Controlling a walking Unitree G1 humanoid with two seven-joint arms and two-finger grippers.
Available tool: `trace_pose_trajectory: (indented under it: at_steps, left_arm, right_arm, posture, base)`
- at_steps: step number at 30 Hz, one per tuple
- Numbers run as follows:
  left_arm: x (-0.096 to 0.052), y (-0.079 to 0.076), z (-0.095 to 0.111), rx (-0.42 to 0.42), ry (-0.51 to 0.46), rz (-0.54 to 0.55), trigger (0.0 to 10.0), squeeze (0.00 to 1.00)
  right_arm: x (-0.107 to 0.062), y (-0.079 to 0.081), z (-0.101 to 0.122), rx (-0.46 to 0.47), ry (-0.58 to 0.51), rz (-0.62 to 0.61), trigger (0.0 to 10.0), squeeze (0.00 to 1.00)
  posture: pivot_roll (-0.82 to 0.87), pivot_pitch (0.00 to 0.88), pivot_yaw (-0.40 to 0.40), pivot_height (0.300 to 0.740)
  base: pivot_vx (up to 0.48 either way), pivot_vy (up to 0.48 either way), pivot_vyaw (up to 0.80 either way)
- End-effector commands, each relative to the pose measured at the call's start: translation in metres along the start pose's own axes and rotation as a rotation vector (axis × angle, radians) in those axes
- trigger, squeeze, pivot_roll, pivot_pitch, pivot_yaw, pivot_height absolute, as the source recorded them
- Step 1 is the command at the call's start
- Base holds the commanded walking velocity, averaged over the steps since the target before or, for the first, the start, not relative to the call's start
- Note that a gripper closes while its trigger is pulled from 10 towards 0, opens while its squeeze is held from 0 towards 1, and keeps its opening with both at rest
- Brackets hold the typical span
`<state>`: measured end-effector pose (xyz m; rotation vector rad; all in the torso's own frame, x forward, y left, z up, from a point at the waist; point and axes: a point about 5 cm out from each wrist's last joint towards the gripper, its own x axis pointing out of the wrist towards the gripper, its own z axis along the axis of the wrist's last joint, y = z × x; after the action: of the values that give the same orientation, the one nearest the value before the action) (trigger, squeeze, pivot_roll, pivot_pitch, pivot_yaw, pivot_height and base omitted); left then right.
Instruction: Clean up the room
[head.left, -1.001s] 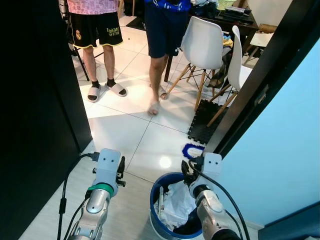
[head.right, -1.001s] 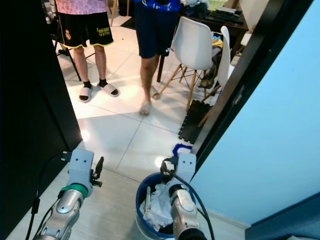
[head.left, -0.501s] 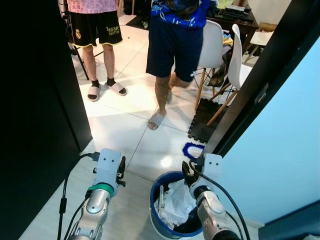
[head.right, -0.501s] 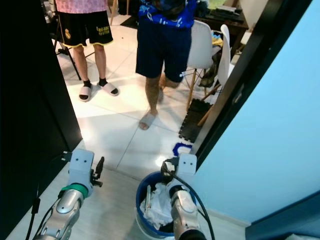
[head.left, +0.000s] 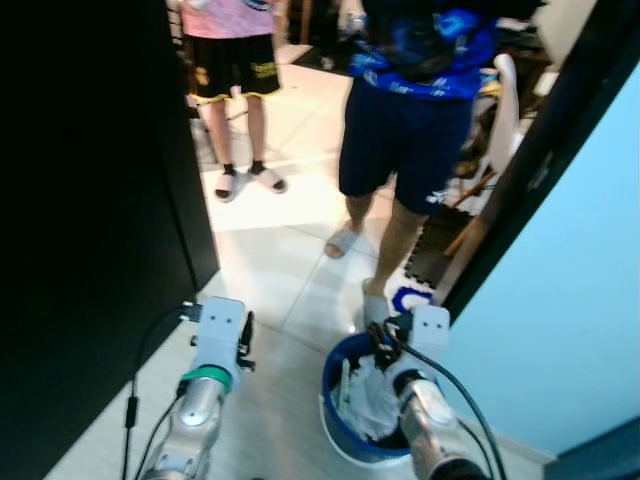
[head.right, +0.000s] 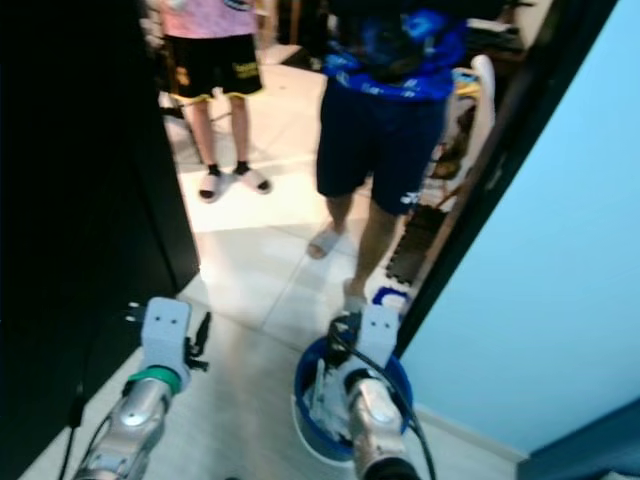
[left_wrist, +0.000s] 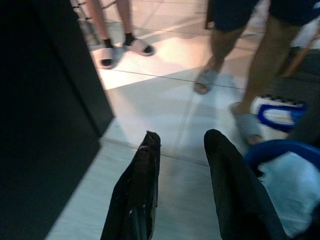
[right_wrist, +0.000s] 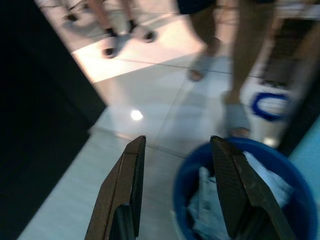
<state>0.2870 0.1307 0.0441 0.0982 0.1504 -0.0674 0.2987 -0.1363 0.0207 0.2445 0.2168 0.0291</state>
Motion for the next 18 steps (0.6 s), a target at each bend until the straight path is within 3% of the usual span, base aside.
trace_pose_trajectory:
  at_steps: [1,18]
  left_arm:
    - [-0.0018,0.0004,-0.0044,-0.004,0.016,-0.002,10.0,0.0]
    - [-0.0005,-0.001,-0.0045,-0.004,0.017,-0.012,10.0,0.0]
  right_arm:
    - [-0.0026,-0.0004,-0.0052,0.004,0.019,-0.007,10.0,0.0]
    - [-0.0029,-0.0016,-0.0058,0.003,0.022,-0.014,10.0,0.0]
  posture:
    - [0.03,0.002,0.004,0.74]
    - [0.03,0.0,0.009,0.74]
  base:
    - [-0.262,0.0,0.0]
    - [-0.255,0.0,0.0]
